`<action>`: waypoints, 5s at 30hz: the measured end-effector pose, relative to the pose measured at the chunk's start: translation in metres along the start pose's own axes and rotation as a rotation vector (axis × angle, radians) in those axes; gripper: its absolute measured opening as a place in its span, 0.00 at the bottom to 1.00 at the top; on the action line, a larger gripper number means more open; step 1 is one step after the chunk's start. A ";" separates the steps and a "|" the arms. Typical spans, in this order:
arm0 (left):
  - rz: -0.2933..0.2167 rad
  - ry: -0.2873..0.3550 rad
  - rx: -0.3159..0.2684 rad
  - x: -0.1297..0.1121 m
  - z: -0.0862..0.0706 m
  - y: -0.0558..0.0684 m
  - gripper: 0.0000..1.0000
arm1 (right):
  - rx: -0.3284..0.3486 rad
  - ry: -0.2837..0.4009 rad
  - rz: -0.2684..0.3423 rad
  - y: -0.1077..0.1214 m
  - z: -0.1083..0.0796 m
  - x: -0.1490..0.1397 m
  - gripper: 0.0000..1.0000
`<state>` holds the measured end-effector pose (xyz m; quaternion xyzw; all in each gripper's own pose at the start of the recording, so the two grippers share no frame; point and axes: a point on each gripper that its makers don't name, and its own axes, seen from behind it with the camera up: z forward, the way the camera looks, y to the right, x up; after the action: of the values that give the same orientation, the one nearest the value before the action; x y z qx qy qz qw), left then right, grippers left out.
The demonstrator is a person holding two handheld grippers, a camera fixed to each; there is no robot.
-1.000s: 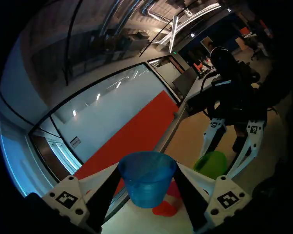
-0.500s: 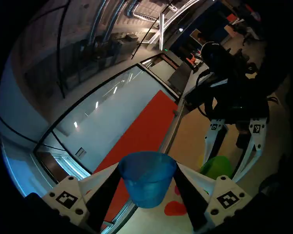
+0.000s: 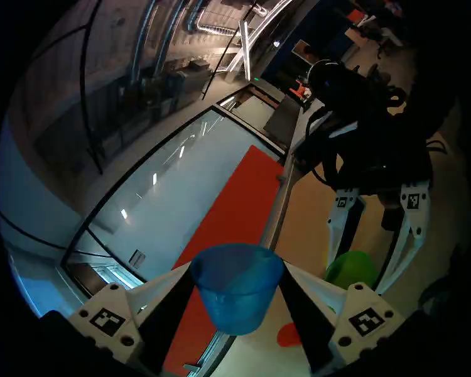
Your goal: Pour water
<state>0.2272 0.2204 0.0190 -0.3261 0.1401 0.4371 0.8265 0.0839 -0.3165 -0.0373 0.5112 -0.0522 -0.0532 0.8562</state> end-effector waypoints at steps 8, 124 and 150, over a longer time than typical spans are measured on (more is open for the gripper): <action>0.036 -0.003 0.000 0.002 0.000 -0.001 0.88 | 0.001 0.003 0.001 0.001 -0.001 0.001 0.90; 0.419 -0.008 0.059 0.044 -0.007 -0.019 0.88 | -0.034 0.052 -0.032 0.004 -0.017 0.022 0.90; 0.536 -0.015 0.066 0.050 -0.004 -0.022 0.88 | -0.039 0.061 -0.032 0.008 -0.020 0.023 0.90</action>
<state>0.2744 0.2401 -0.0003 -0.2470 0.2294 0.6377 0.6926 0.1097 -0.2991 -0.0388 0.4964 -0.0167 -0.0521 0.8664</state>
